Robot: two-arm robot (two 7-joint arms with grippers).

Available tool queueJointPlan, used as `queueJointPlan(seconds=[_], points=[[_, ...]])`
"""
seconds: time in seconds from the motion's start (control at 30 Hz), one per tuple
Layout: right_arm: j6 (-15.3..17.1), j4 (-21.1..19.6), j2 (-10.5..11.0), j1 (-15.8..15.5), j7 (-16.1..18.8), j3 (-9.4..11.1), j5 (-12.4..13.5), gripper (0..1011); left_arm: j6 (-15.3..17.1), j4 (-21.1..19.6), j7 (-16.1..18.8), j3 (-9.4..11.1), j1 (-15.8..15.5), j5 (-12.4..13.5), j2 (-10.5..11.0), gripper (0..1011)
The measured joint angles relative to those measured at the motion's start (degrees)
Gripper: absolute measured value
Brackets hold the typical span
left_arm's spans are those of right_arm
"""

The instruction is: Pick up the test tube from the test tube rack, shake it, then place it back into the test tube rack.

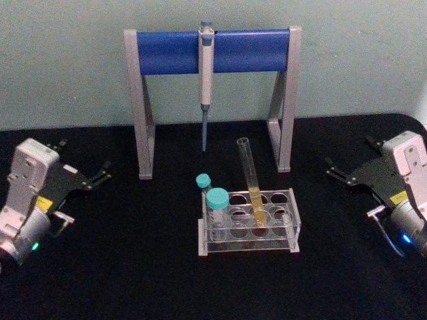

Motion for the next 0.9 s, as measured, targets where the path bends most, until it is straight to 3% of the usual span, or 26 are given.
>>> queueJointPlan(seconds=[0.9], points=[[0.0,0.0,0.04,0.0,0.0,0.0,0.0,1000,0.0,0.0,0.0,0.0,0.0,0.0,0.0,1001]])
